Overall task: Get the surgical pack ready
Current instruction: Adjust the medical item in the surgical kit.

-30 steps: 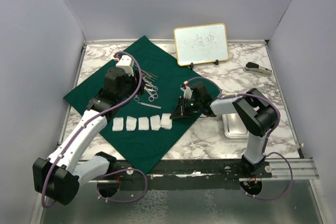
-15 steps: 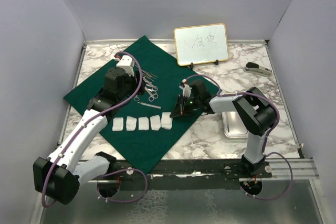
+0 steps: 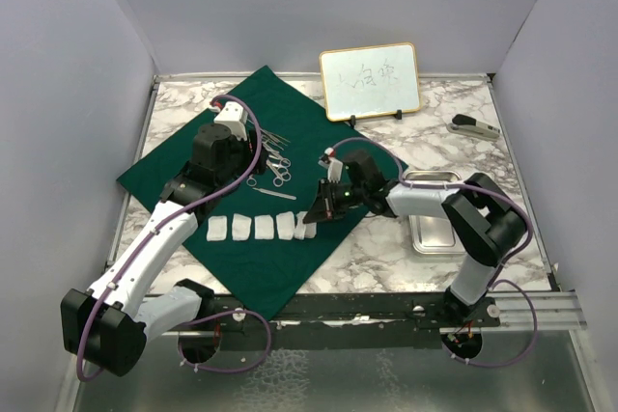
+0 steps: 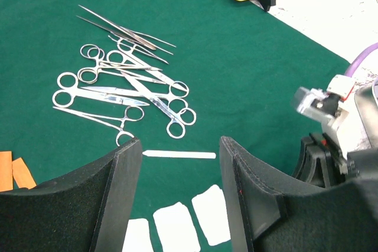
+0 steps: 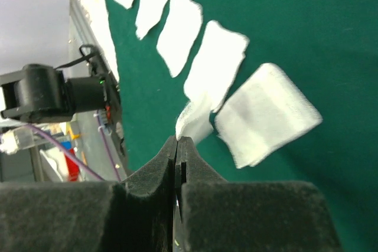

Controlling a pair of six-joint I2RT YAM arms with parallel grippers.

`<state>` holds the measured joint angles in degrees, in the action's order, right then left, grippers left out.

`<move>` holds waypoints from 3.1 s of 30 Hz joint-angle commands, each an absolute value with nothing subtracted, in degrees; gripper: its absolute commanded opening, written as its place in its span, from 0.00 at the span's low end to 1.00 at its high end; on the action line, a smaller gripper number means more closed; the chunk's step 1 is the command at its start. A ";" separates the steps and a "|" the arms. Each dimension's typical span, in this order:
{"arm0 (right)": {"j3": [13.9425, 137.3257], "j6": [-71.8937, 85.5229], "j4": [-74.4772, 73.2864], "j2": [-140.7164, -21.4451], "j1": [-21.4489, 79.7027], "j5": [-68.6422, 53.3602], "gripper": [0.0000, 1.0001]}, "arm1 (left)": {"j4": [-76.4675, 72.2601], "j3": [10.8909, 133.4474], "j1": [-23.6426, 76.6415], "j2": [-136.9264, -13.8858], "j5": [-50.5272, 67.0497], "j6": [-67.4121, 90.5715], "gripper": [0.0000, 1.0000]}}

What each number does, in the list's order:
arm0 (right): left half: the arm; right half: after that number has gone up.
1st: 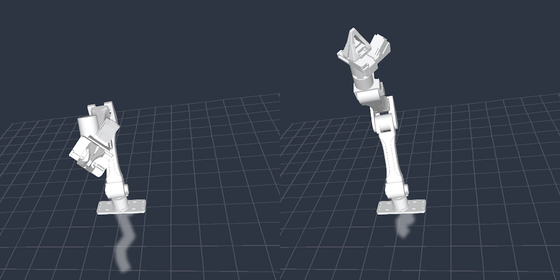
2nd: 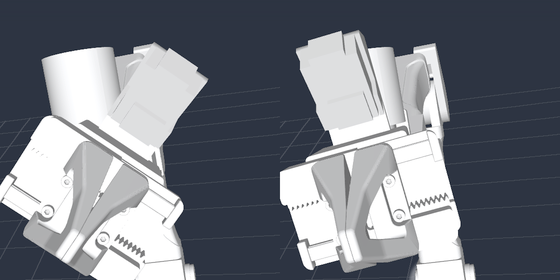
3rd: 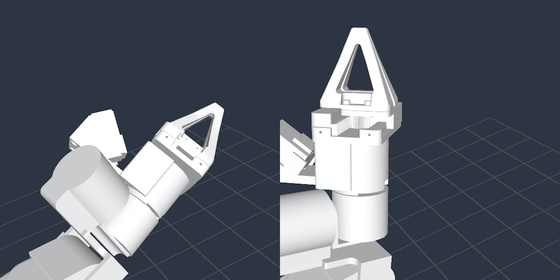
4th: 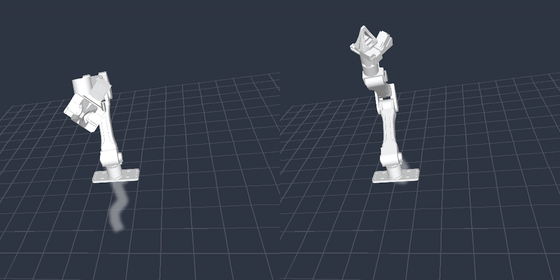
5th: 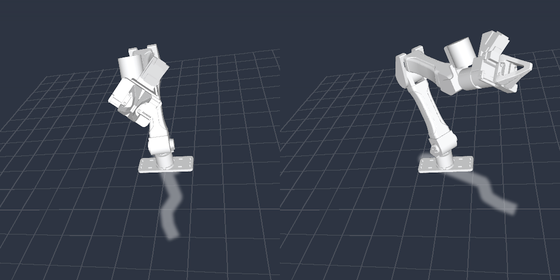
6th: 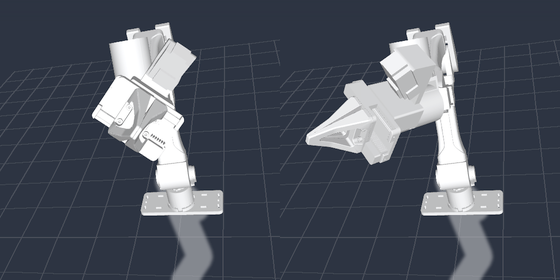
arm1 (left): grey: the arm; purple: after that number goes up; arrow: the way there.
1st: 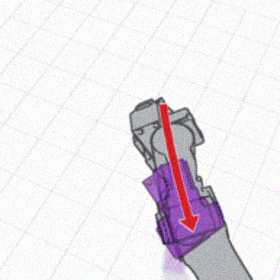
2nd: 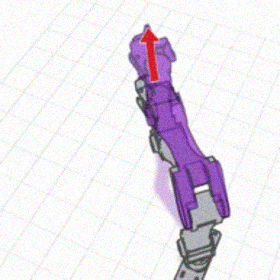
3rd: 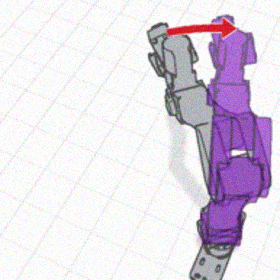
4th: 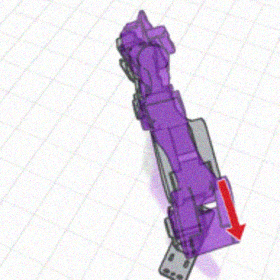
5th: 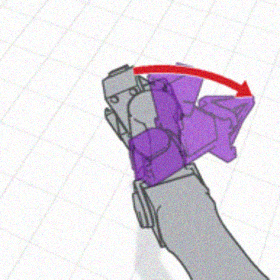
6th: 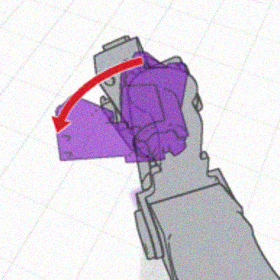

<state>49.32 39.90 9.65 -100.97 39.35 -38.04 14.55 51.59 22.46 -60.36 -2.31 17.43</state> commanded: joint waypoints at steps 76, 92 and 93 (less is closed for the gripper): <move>46.34 40.84 15.22 -105.75 36.88 -30.49 0.03 | 13.18 50.91 22.12 -60.55 -0.30 17.63 0.58; 45.07 31.93 2.48 -94.00 32.02 -29.59 0.52 | 9.84 36.55 23.71 -57.06 16.46 35.93 0.53; 44.01 32.24 3.45 -93.14 31.84 -30.74 0.53 | 8.35 35.36 25.35 -57.60 16.94 37.52 0.49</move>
